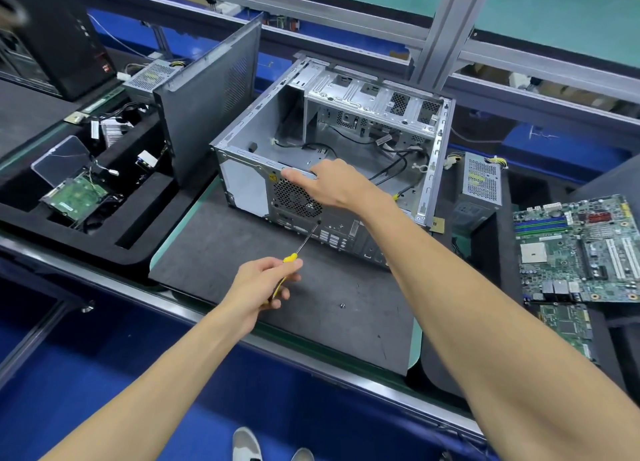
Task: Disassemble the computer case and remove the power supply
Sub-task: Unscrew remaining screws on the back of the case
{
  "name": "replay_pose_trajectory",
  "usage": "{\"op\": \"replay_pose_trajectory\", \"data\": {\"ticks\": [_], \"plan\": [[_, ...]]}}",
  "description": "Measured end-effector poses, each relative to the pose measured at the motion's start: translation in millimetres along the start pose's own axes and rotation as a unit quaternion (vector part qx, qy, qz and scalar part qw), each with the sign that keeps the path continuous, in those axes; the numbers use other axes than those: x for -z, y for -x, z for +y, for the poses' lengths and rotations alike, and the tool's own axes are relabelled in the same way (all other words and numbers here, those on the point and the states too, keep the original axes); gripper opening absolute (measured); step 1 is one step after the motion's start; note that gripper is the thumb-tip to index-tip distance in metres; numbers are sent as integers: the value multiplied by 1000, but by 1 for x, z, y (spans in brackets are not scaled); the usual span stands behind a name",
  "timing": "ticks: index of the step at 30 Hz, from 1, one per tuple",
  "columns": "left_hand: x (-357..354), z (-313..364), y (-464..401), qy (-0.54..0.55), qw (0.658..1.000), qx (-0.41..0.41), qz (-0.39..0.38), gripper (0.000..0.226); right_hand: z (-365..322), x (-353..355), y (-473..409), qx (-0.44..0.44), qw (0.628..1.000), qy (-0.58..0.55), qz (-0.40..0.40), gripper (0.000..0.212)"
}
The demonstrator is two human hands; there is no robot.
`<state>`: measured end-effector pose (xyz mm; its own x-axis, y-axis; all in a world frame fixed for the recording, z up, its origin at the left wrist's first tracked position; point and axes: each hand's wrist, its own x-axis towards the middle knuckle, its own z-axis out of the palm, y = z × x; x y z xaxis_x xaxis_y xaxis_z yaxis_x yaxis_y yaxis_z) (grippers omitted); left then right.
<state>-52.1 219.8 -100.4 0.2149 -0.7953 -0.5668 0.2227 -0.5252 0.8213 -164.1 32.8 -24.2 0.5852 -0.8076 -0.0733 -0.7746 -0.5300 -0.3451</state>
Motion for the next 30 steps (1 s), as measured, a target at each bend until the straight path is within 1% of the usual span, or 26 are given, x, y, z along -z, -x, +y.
{"op": "replay_pose_trajectory", "data": {"ticks": [1, 3, 5, 6, 9, 11, 13, 16, 19, 21, 23, 25, 26, 28, 30], "plan": [[1, -1, 1, -4, 1000, 13, -16, 32, 0, 0, 0, 1, 1000, 0, 1, 73], [3, -5, 1, 21, 997, 51, -60, 41, -1, 0, 0, 2, 1000, 0, 0, 74], [2, -5, -1, 49, 991, 75, -99, 46, -1, 1, 0, 1, 1000, -2, -2, 74], [0, -4, -1, 50, 990, 78, -103, 46, -1, 1, 0, 0, 1000, -2, -4, 74], [-5, -3, -1, 30, 997, 45, -57, 33, -2, 2, 0, 0, 1000, 1, -6, 73], [-3, -7, -1, 42, 999, -1, -13, 28, -3, 3, 1, 1, 1000, 0, -3, 72], [2, -9, 0, 59, 998, -26, 14, 25, -3, 3, 1, 0, 1000, -1, -3, 71], [6, -8, 3, 46, 999, -2, 1, 32, -3, 3, 2, -3, 1000, -2, -5, 71], [7, -6, 3, 53, 996, 44, -50, 43, -3, 4, 2, 1, 1000, -2, -3, 71], [5, -4, 5, 64, 994, 56, -74, 46, -3, 4, 2, 5, 1000, -2, -1, 71], [2, 0, 6, 42, 996, 45, -63, 43, -3, 4, 2, 6, 1000, 0, -1, 71], [-2, 1, 8, -4, 1000, 8, -30, 33, -3, 5, 2, 4, 1000, -3, -1, 70], [-3, 0, 8, -18, 1000, -14, -7, 31, -3, 5, 2, 4, 1000, -2, -1, 70], [-2, -2, 7, -17, 998, -46, 28, 27, -3, 4, 2, 3, 1000, -3, -1, 70], [1, -4, 6, -4, 999, -34, 21, 27, -3, 4, 2, 1, 1000, -2, -4, 70]]}}
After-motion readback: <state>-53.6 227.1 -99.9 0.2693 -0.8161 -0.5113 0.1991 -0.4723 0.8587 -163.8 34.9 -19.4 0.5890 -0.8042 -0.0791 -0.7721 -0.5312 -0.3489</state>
